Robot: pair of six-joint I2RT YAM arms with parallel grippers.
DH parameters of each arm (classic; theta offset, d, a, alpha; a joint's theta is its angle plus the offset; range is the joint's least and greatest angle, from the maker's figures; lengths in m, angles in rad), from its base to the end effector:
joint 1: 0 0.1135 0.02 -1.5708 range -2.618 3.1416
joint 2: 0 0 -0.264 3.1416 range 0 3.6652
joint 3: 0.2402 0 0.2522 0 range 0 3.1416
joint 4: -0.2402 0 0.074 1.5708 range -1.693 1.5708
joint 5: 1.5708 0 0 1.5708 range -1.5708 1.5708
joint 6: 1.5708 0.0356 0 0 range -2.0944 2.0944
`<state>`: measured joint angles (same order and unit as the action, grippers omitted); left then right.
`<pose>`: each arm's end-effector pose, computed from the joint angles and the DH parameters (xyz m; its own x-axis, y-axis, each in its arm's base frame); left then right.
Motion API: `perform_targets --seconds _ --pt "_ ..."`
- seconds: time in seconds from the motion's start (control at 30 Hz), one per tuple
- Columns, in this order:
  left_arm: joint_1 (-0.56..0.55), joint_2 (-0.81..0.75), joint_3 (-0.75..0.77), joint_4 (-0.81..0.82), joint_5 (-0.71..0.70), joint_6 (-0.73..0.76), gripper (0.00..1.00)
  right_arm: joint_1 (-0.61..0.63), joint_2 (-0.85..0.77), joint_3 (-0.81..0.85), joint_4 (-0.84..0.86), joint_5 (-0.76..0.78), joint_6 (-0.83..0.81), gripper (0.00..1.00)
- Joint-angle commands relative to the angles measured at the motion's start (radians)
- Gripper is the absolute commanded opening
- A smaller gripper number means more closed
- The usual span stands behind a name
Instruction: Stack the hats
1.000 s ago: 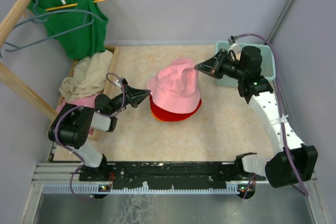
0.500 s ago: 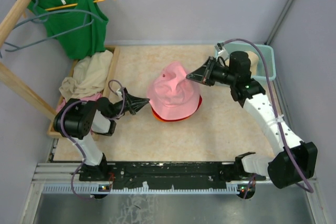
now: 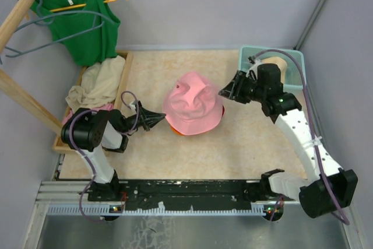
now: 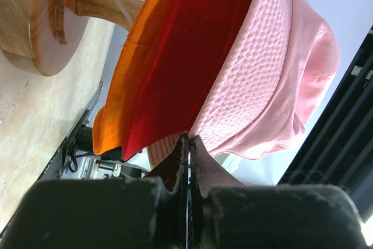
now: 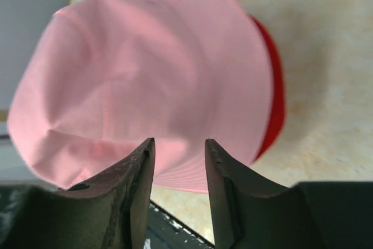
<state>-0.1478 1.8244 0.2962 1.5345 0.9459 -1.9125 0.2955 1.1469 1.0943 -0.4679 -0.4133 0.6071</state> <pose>0.2444 -0.0656 0.1275 -0.8391 -0.4323 0.3303 -0.2918 -0.1548 -0.9439 0.2366 0.0870 0.3482 -0.7331 0.3230 -0.5986 -0.2214 0.7188 0.6590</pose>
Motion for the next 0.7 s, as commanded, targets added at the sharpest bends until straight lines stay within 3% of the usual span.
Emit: perform_targets --seconds 0.0,0.03,0.13,0.37,0.67 --pt "0.009 0.016 -0.001 0.256 0.028 0.021 0.0 -0.083 -0.069 -0.037 -0.13 0.243 -0.097 0.26" --pt "0.01 0.019 0.002 0.257 0.029 0.021 0.0 -0.111 -0.064 -0.06 -0.15 0.272 -0.105 0.13" --pt "0.012 0.03 0.011 0.257 0.038 0.017 0.0 -0.174 -0.005 -0.092 -0.208 0.378 -0.139 0.0" --pt "0.031 0.053 0.041 0.256 0.044 0.008 0.0 -0.215 0.189 -0.055 -0.147 0.525 -0.162 0.0" --pt "0.055 0.091 0.102 0.256 0.043 -0.012 0.0 -0.31 0.51 0.199 -0.036 0.62 -0.177 0.0"
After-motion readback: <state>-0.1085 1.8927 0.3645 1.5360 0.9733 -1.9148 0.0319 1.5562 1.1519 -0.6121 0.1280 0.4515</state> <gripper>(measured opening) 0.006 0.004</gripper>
